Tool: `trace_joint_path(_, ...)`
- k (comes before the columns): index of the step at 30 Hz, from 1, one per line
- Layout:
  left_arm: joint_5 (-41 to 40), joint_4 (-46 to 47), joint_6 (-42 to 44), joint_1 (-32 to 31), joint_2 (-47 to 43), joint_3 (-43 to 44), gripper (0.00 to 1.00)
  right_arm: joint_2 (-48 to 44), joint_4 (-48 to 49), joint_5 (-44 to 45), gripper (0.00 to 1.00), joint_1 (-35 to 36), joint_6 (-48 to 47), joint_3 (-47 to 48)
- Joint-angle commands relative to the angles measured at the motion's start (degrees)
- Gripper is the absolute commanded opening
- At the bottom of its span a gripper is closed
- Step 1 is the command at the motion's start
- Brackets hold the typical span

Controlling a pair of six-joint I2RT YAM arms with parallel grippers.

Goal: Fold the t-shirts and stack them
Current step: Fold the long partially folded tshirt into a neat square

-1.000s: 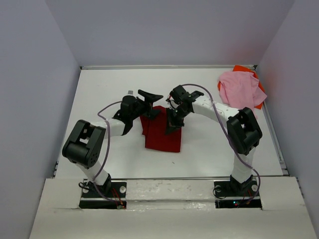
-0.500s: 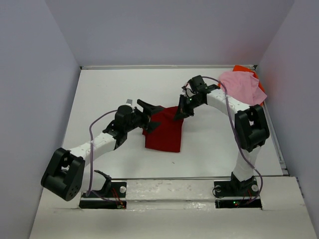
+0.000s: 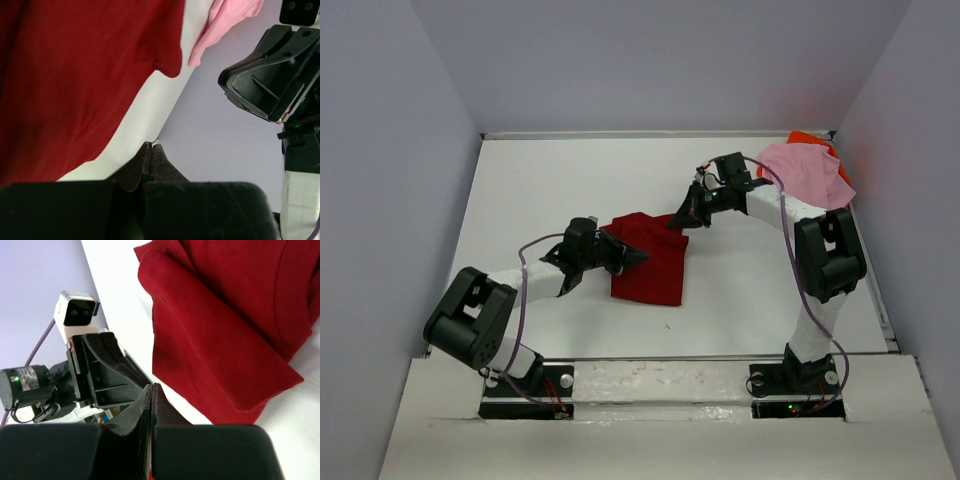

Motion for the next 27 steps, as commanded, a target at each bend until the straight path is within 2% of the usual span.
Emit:
trace_joint_path(1,4.7,2.1,1.6,-0.1,2.0,1.9,0.00,-3.1,7.5,-3.3,0.00,0.3,5.4,-3.3)
trace_joint_path(9,8.6,2.2,1.3,-0.9,3.5,1.0,0.00,-5.3,27.6,-7.1,0.00,0.3,17.0,-15.5)
trace_joint_path(13,10.6,2.2,1.3,-1.4,4.4,-0.4,0.00,-7.0,31.6,-7.3,0.00,0.3,21.4,-19.4)
trace_joint_path(17,13.5,1.8,1.9,-2.8,8.2,0.4,0.00,-9.1,31.9,-5.0,0.00,0.9,21.5,-21.4)
trace_joint_path(23,13.5,-2.0,3.3,-5.1,12.5,2.1,0.00,-5.3,35.7,-3.7,0.00,2.0,21.1,-23.4)
trace_joint_path(27,14.1,-1.8,3.3,-5.1,15.2,2.2,0.00,-2.8,34.7,-2.3,0.00,3.2,19.4,-21.6)
